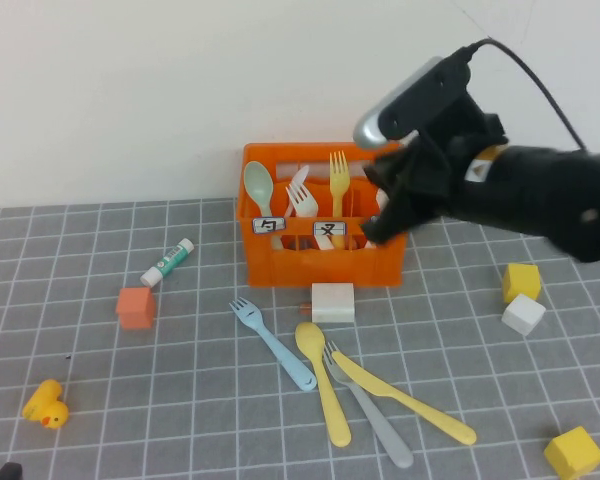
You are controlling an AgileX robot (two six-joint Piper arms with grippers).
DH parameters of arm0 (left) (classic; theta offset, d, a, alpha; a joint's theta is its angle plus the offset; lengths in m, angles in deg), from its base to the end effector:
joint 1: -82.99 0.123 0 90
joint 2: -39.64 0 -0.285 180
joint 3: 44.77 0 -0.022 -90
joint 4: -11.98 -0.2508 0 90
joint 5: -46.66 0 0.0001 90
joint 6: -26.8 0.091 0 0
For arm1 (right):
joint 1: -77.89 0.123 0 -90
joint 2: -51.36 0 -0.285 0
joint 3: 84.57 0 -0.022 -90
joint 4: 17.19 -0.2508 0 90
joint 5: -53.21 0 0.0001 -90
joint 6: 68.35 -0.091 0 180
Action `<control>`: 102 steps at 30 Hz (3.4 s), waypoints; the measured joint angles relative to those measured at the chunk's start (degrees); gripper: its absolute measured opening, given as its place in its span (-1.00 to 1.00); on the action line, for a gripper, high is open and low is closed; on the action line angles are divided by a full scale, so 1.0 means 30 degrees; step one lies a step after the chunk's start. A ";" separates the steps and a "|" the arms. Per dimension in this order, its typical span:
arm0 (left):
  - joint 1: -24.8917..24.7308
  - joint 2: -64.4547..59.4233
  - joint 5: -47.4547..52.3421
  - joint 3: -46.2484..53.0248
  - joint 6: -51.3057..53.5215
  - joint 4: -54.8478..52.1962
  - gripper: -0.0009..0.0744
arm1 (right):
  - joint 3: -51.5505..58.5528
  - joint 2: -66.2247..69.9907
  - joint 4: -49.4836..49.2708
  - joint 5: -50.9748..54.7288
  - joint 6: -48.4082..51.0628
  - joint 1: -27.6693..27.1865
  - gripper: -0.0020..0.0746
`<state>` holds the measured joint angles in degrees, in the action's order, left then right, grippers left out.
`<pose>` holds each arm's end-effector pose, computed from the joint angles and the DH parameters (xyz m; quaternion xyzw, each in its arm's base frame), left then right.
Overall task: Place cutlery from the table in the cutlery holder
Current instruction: Pick up the knife
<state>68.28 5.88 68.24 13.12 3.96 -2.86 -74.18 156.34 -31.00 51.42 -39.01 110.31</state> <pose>0.0970 -0.0166 0.2613 0.0153 0.8312 -0.0755 0.5507 0.3321 0.2102 0.2742 -0.3382 0.7655 0.0773 0.5419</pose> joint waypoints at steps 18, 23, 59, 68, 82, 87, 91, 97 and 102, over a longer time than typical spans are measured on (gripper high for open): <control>0.0000 0.0000 0.2281 -0.0117 0.0334 0.3541 -0.98 | 0.0000 0.4032 0.0994 1.2205 0.5663 0.0000 -0.71; 0.0000 0.0000 0.3056 -0.0296 0.1707 0.4841 -0.98 | 0.0000 0.5054 0.0391 1.1832 0.5628 0.0000 0.08; 0.0000 0.0000 0.2491 -0.0553 0.3410 0.5993 -0.98 | -0.3130 0.8624 0.1269 1.2733 0.5568 -0.0035 -0.72; 0.0000 0.0000 0.2447 -0.0553 0.3441 0.5993 -0.98 | -0.4660 0.8835 0.1439 1.5657 0.5079 -0.0035 -0.92; 0.0000 0.0000 0.2328 -0.0553 0.3441 0.5929 -0.98 | -0.5755 0.8835 0.3488 1.8301 0.7062 -0.0035 0.06; 0.0000 0.0000 0.2273 -0.0553 0.3483 0.5929 -0.98 | -0.5384 0.9102 0.3717 1.7010 0.7214 -0.0312 0.09; 0.0000 0.0000 0.2273 -0.0553 0.3483 0.5929 -0.98 | -0.5384 0.9560 0.2938 1.6781 0.7426 -0.0473 0.10; 0.0000 0.0000 0.2273 -0.0553 0.3483 0.5929 -0.98 | -0.5546 0.9841 0.2184 1.6746 0.7736 -0.0610 0.11; 0.0000 0.0000 0.2273 -0.0553 0.3483 0.5929 -0.98 | -0.5721 1.0336 0.2137 1.7046 0.7466 -0.0610 0.11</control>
<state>68.28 5.88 75.06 11.46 14.41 14.93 -91.35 187.35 -24.59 102.56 -16.61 108.48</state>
